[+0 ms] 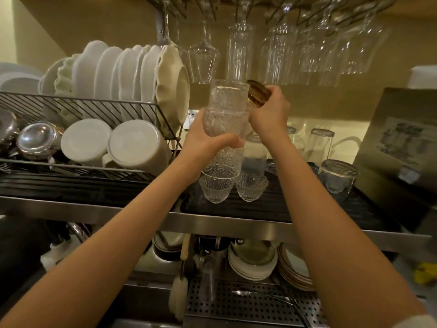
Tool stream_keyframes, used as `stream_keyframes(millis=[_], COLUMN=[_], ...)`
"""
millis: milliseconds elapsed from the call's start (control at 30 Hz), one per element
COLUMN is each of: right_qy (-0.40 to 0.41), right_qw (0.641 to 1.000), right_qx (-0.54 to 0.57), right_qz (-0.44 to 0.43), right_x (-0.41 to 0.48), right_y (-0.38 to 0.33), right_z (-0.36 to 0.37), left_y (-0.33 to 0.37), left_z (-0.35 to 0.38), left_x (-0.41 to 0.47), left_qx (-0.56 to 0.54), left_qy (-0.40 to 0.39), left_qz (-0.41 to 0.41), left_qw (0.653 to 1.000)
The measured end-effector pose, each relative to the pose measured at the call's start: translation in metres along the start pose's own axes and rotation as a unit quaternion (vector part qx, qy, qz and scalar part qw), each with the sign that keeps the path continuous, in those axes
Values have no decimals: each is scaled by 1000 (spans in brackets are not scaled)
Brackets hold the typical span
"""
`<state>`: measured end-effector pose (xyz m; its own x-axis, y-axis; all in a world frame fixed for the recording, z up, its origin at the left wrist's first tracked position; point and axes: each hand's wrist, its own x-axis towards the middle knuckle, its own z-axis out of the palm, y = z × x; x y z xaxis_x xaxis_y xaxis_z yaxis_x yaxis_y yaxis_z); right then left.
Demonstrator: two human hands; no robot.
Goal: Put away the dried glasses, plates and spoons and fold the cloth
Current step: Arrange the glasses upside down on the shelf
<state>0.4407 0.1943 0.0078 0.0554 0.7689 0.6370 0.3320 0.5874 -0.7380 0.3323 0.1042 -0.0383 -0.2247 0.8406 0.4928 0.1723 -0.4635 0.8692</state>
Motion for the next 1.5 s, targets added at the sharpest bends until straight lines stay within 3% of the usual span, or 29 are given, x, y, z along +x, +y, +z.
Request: stream_keyframes(millis=[233,433,1067,1300,1500], right_qy=[37,62,-124,-127,-132], right_qw=[999,995,946,940,932], right_qx=[-4,-73,-266,-251,-295], right_qz=[3,32,139,192,167], right_x=[4,3,-9,-18,-17], right_y=[12,39,93,104,103], right_z=[-51,-74,-53,-49,-48], left_y=[0,-4,-21,-24,-27], left_z=[32,58,74,72,69], left_x=[1,3,12,12,13], left_qx=[-14,-15,-39,-25,-30], left_qy=[-11,-7,27,26,25], left_qz=[-19,-34,-71,-80,-72], left_qw=[1000,999,996,996,997])
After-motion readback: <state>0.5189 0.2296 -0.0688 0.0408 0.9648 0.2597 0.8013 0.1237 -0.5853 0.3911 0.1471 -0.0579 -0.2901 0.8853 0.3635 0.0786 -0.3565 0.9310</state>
